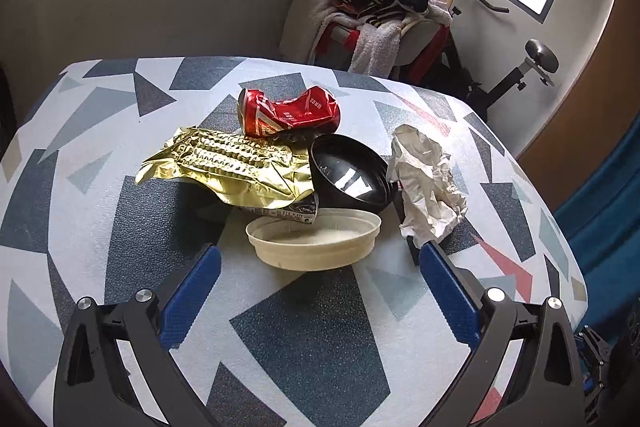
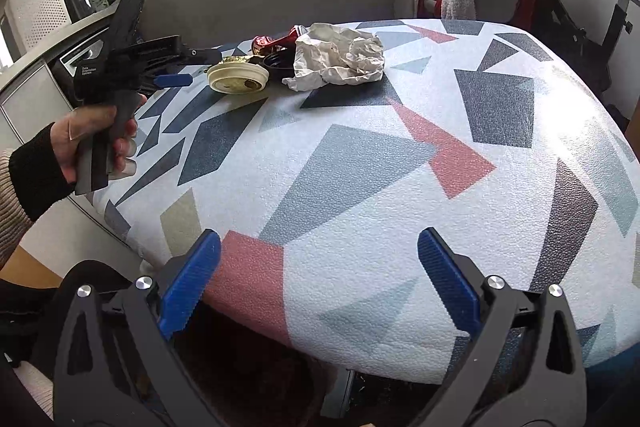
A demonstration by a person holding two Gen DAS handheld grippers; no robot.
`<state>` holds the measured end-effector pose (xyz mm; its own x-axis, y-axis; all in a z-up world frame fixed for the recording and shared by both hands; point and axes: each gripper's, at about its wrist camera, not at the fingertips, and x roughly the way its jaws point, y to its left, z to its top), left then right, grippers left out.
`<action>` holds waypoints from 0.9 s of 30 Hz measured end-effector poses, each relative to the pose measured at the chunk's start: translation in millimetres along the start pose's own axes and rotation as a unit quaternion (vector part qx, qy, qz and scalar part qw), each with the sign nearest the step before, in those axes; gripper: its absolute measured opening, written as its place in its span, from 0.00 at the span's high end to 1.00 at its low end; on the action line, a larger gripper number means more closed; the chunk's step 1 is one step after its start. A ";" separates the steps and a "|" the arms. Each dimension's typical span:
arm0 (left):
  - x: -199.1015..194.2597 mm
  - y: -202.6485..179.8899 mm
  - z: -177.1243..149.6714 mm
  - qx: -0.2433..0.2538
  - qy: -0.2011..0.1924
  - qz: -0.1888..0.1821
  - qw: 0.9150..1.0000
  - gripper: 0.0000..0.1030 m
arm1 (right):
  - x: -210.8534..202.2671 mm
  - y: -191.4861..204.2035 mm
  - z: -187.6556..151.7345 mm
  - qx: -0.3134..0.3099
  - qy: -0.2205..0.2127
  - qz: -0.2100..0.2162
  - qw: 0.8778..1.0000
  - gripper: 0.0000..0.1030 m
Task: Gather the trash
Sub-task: 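Grasp the cream plastic lid with the left tool while the right tool grasps the crumpled white paper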
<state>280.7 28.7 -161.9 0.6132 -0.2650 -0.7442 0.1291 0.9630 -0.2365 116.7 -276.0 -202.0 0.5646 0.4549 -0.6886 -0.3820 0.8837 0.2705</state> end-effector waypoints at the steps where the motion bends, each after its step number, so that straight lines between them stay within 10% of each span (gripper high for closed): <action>1: 6.7 1.1 2.7 -0.004 0.004 0.003 1.000 0.06 | 1.0 -0.8 2.3 -0.001 -0.001 -0.001 1.000 0.06; 10: 38.5 8.0 -23.6 0.018 0.070 0.027 0.997 0.06 | 8.0 -9.5 8.6 0.000 0.003 -0.004 1.000 0.06; 27: 43.6 -5.9 2.8 0.034 0.054 0.009 0.998 0.06 | 12.7 -7.2 18.3 -0.012 0.004 -0.009 1.000 0.06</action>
<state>308.8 11.6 -191.2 0.5283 -0.2486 -0.8119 0.1742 0.9676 -0.1828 140.0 -274.6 -200.4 0.5653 0.4385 -0.6987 -0.3899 0.8884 0.2421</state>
